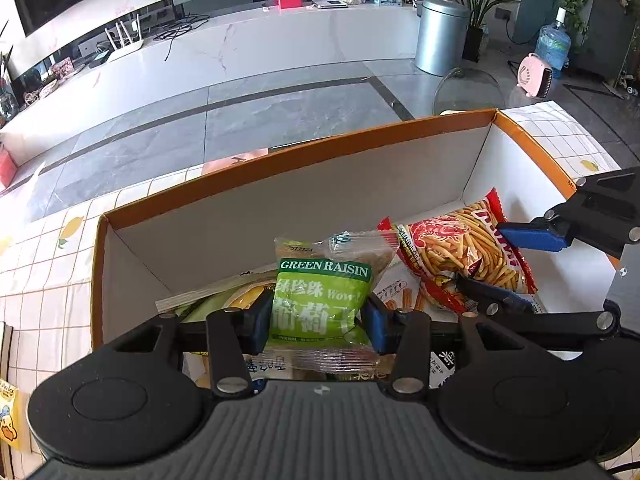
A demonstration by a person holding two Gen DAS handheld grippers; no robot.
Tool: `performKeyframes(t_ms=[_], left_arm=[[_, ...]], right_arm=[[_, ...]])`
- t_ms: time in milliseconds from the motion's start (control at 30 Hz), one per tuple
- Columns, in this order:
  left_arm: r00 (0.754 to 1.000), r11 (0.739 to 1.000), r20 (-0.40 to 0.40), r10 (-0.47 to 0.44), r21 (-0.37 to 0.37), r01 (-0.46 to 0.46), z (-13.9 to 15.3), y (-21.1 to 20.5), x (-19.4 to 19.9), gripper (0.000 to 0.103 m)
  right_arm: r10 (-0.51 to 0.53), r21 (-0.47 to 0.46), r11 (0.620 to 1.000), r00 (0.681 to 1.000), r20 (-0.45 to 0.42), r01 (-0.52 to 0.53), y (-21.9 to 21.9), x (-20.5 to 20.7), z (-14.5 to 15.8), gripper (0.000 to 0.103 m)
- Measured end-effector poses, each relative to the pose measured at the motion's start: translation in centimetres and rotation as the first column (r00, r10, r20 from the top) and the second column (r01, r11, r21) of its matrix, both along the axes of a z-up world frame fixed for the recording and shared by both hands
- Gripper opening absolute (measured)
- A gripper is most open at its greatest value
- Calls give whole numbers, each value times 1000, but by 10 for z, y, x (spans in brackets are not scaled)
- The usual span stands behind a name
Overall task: Organize snacks
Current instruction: 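Lower both snacks into the box and open both tools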
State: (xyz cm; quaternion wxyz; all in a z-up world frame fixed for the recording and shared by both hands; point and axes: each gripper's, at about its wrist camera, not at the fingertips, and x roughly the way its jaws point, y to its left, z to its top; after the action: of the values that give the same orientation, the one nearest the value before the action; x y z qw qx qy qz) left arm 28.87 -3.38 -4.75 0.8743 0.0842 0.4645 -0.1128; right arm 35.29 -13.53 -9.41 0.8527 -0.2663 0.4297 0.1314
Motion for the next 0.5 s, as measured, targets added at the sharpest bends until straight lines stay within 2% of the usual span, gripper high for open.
performKeyframes(t_ms=[233, 300, 400, 500], left_arm=[[1000, 1000, -3, -1, 26, 2, 1, -2, 0, 61], [1000, 1000, -2, -1, 20, 1, 1, -2, -1, 71], [1000, 1000, 0, 16, -5, -16, 4, 1, -2, 78], [999, 999, 1, 34, -24, -34, 8, 4, -4, 86]], right_arm=[[-7, -15, 1000, 1000, -4, 7, -1, 4, -1, 36], [-5, -18, 1000, 1000, -2, 5, -1, 2, -1, 37], [-1, -26, 1000, 1000, 4, 1, 5, 0, 0, 44], [5, -30, 1000, 1000, 11, -5, 7, -6, 5, 63]])
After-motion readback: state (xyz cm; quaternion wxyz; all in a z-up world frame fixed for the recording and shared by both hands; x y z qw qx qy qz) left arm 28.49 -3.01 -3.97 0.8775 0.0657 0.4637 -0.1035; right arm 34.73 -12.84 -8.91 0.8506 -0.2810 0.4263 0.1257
